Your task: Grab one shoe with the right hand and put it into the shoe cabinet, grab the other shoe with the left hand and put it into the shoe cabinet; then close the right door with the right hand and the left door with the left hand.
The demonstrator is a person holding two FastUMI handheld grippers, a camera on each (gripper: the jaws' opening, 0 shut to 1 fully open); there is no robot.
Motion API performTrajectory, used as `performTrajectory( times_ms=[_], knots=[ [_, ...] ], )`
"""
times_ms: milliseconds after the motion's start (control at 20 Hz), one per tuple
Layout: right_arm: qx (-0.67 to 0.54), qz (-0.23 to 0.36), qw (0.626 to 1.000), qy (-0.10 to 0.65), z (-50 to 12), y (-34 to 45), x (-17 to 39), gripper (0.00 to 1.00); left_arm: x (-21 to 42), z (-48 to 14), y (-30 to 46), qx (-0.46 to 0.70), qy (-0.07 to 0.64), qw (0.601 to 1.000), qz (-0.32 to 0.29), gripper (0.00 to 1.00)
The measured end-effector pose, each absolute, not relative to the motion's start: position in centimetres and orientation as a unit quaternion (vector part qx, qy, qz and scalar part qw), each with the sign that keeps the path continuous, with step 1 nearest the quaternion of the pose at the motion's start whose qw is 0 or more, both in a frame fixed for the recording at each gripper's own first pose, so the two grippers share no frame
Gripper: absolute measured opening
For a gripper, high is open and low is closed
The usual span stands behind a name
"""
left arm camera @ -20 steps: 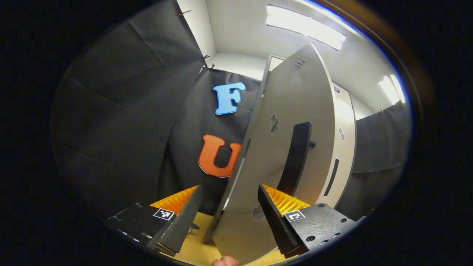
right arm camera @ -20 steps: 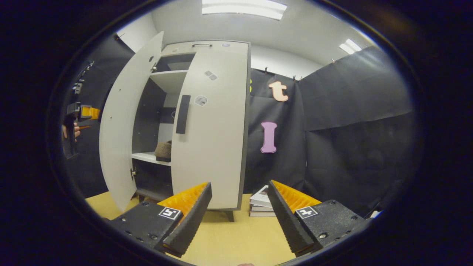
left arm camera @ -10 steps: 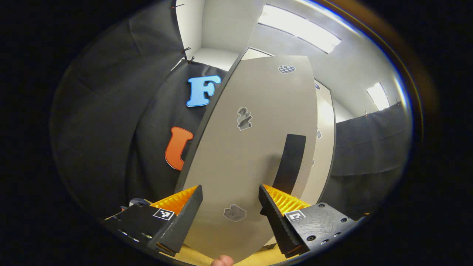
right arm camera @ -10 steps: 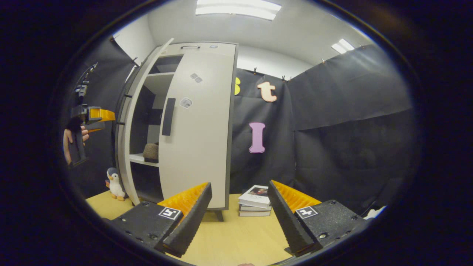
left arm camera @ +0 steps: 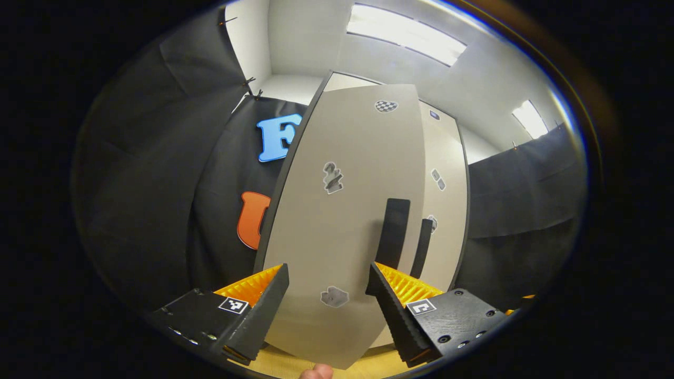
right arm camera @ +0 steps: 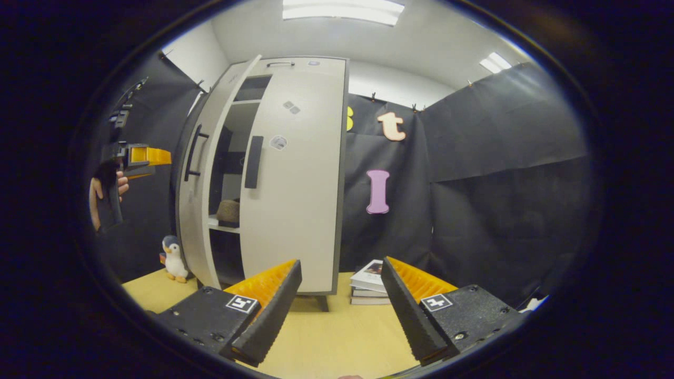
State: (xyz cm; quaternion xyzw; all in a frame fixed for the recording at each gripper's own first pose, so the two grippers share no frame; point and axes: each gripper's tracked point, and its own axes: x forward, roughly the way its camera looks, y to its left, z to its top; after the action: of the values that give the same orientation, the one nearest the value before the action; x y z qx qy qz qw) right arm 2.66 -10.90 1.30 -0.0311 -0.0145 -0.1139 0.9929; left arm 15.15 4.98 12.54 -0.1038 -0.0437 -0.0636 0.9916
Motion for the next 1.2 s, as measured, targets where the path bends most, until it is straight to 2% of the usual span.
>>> performTrajectory(
  times_ms=[350,600,850,1050,1100,1200],
  knots=[
    [-0.026,-0.066,0.997,0.004,-0.4,-6.7,3.5,0.98,11.6,10.4,2.8,-0.088,-0.033,0.992,-0.080,0.93],
    [-0.022,-0.041,0.999,0.013,-1.0,-4.5,3.5,0.98,8.8,6.7,1.0,-0.028,-0.029,0.996,-0.074,0.93],
    [-0.019,-0.036,0.999,0.026,-2.0,-4.2,3.1,0.98,6.6,4.0,-1.7,-0.023,-0.015,0.995,-0.093,0.93],
    [-0.024,-0.037,0.999,0.030,-2.3,-4.4,2.7,0.98,5.7,1.7,-2.0,0.001,-0.004,0.996,-0.084,0.93],
    [-0.023,-0.040,0.998,0.030,-2.4,-4.4,2.6,0.95,5.3,1.0,-2.3,-0.003,0.005,0.996,-0.085,0.93],
    [-0.014,-0.051,0.998,0.030,-2.8,-4.6,2.2,0.98,4.3,-1.1,-3.5,-0.022,0.032,0.995,-0.092,0.93]
  ],
)
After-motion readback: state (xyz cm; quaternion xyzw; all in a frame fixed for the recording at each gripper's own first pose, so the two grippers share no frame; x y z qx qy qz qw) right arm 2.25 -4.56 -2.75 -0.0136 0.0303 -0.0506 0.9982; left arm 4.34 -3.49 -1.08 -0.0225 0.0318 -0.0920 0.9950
